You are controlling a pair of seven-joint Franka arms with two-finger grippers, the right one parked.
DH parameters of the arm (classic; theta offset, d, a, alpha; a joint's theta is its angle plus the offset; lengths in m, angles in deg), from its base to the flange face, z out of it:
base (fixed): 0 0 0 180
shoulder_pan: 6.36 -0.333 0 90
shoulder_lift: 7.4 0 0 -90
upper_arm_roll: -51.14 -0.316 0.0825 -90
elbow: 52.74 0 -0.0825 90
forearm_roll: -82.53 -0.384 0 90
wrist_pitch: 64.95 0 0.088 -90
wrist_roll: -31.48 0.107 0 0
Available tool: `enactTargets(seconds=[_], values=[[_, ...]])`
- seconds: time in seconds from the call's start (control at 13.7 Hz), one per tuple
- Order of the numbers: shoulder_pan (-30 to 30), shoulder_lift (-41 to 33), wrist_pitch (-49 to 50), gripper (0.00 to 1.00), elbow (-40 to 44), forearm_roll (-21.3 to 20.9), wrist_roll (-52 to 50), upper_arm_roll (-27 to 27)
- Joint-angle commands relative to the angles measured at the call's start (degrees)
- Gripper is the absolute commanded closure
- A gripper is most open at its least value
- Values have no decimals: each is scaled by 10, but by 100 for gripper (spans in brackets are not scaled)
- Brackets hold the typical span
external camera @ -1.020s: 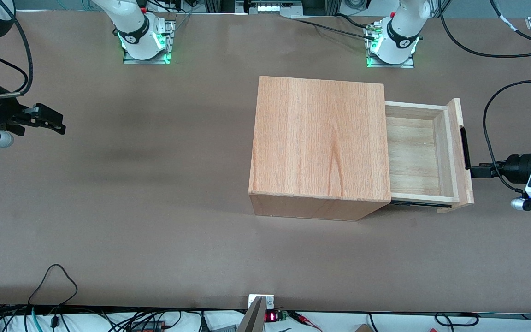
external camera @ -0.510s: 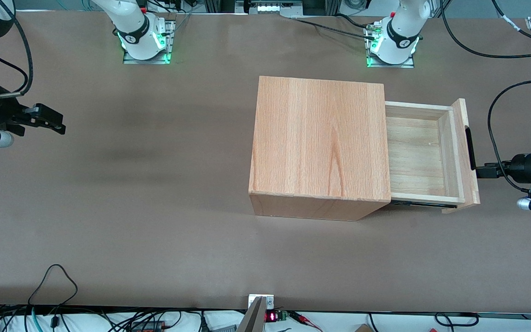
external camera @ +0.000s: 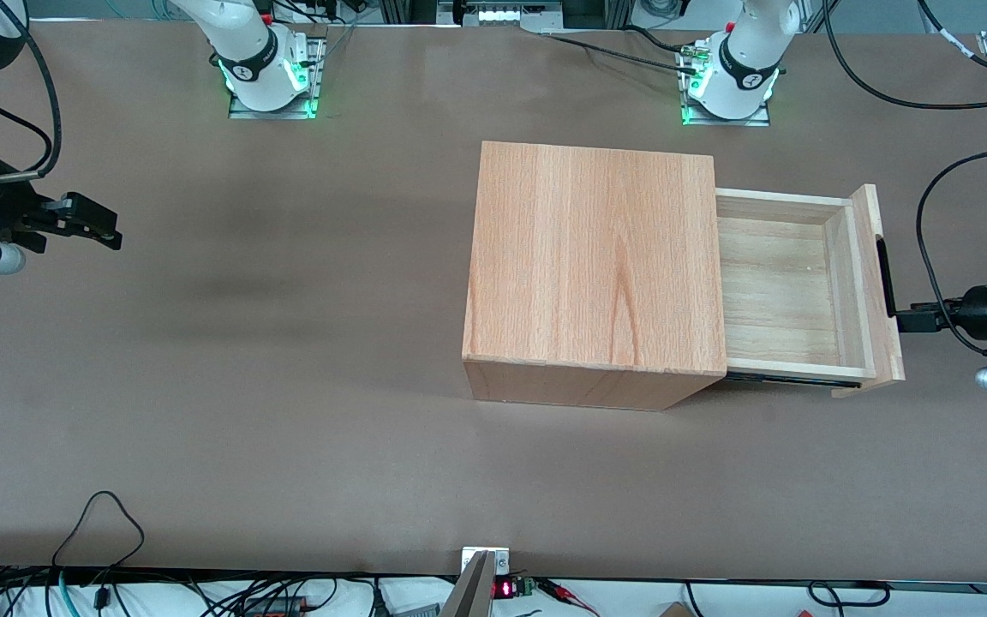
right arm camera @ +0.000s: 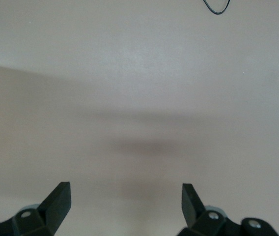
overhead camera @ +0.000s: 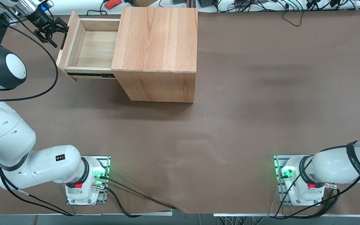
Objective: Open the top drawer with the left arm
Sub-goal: 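Pull the drawer slightly further out with the left gripper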
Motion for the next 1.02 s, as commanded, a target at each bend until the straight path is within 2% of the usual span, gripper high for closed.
enactTargets(seconds=[0.0,0.95], values=[[-2,27,-16,0,34,-14,-8,3],[-1,19,-9,0,50,-13,37,12]])
